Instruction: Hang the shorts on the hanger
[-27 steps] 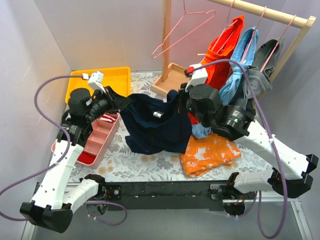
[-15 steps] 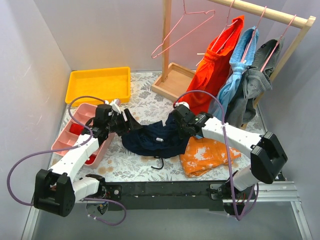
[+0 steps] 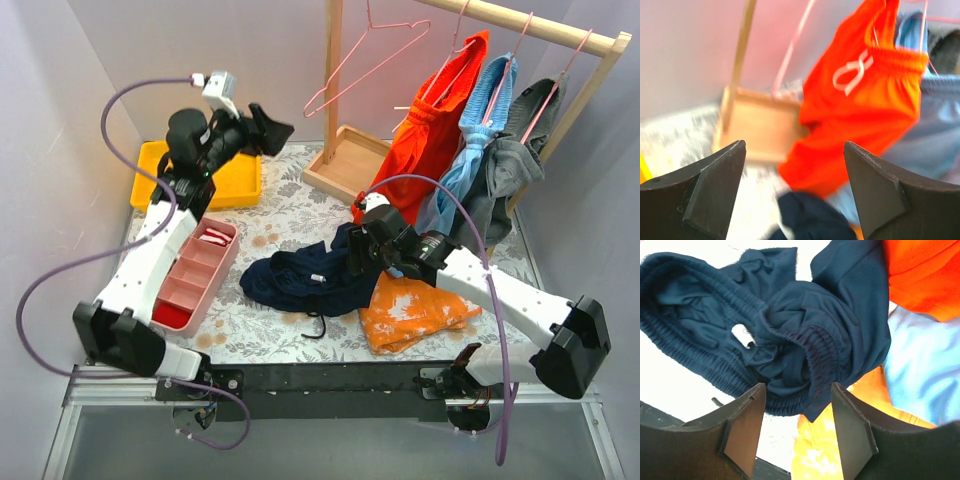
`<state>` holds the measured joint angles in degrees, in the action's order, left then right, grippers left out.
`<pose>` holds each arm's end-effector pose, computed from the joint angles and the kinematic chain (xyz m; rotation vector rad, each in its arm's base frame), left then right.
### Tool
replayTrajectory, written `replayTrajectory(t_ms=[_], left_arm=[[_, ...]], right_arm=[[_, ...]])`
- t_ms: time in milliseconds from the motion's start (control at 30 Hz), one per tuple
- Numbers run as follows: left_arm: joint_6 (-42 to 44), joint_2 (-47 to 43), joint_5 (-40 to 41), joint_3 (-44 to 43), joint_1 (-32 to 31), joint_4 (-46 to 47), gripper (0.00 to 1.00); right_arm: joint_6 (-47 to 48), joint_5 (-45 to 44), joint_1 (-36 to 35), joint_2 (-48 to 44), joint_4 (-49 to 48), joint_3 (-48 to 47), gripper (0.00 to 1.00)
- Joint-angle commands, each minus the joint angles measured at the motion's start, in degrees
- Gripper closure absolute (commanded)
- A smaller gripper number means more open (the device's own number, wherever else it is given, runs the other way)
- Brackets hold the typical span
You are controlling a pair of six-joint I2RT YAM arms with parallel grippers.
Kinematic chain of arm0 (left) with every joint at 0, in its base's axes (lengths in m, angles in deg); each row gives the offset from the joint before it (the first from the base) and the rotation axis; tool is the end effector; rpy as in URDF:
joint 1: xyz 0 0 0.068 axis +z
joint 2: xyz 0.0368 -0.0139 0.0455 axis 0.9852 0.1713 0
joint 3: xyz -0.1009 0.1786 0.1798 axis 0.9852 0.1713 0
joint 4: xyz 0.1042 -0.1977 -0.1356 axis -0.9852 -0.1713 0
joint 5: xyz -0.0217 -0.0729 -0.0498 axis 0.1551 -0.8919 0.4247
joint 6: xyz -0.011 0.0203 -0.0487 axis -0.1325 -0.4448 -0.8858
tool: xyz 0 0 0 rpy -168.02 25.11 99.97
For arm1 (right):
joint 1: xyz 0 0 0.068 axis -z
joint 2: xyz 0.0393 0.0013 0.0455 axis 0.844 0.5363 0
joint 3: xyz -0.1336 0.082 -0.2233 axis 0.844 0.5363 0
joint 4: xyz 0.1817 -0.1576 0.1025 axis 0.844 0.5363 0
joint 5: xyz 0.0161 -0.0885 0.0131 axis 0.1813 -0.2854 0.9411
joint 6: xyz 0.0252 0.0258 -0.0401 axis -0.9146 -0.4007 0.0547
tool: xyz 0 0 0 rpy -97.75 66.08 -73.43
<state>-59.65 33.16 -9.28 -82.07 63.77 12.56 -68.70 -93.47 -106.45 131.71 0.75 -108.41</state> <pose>0.2895 -0.0984 0.4345 -0.3640 1.7602 -1.2893 0.1885 0.2040 0.2949 -0.3661 2.3165 0.3944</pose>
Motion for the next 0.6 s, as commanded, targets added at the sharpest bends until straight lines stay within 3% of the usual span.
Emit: replayTrajectory(t_ms=[0,133,300,433,567], left_arm=[[8.76,12.98,-1.90,-11.44,-0.25,8.89,0.22],[11.57,25.66,-3.48,-24.78,-1.65,12.08,0.21],[14.83,38.67,-3.84,-43.32,-3.76,9.36,0.20],[16.94,45.18,-1.90,-50.56,-6.48,7.52,0.21],[18.26,46.95,-0.59,-50.92,-8.25,8.04,0.27]], right_arm=[[2.16,1.87,-0.51,-5.21,-2.51,1.62,0.36],[3.56,2.66,-0.60,-7.86,-2.07,1.89,0.36],[6.20,1.62,-0.60,-10.58,-0.40,1.71,0.36],[8.04,0.82,-0.51,-11.02,-0.40,2.06,0.35],[9.19,1.43,-0.60,-10.85,-0.83,2.15,0.35]])
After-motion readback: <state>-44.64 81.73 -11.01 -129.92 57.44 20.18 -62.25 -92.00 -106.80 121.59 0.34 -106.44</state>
